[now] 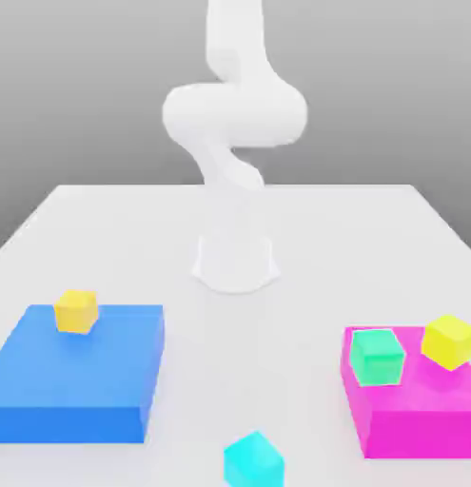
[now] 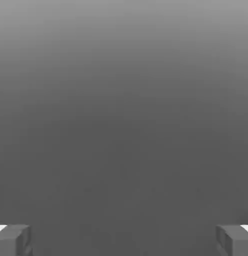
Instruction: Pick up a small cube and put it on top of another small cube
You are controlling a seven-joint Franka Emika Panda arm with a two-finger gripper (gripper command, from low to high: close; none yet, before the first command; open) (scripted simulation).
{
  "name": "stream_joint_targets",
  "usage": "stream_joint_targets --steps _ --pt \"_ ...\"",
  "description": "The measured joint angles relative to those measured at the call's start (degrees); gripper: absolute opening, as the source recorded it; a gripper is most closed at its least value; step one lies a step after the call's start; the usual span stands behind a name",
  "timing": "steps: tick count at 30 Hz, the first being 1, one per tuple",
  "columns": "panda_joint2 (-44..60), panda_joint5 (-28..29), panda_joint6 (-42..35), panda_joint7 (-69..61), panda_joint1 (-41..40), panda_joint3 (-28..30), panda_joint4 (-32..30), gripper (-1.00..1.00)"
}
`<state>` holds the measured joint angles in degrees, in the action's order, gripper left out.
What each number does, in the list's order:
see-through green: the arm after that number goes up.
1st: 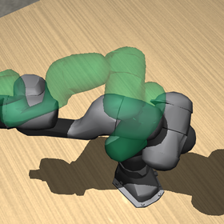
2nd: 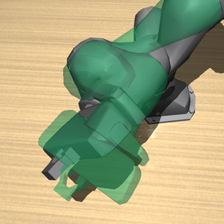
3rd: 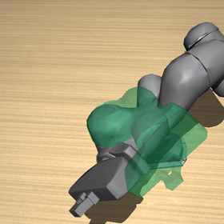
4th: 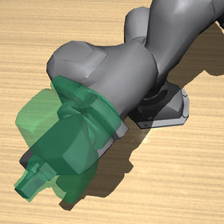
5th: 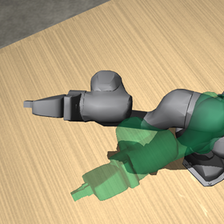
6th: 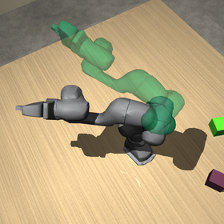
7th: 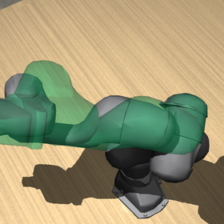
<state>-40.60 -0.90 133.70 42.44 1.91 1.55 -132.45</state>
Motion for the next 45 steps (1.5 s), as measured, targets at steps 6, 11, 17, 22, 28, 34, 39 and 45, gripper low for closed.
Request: stream_joint_targets --steps 6,11,17,22,28,34,39,45 --pt "12.83 -2.56 4.69 -8.59 4.2 3.4 -1.64 0.0" --pt "23.26 -4.86 8.47 -15.71 6.86 5.39 -2.96 0.0" --pt "35.73 -7.08 13.04 -23.87 8.39 5.97 -4.56 0.0" --pt "45.89 -6.84 17.0 -29.18 8.72 5.7 -5.94 0.0" --pt "57.85 -4.58 22.99 -32.82 8.46 5.42 -6.81 0.0" --pt "65.51 -6.33 28.91 -34.39 7.05 3.62 -5.45 -1.0" --pt "65.5 -6.25 28.84 -34.35 6.99 3.56 -5.46 -1.0" --pt "54.43 -3.7 20.11 -32.82 8.8 4.3 -7.84 -1.0"
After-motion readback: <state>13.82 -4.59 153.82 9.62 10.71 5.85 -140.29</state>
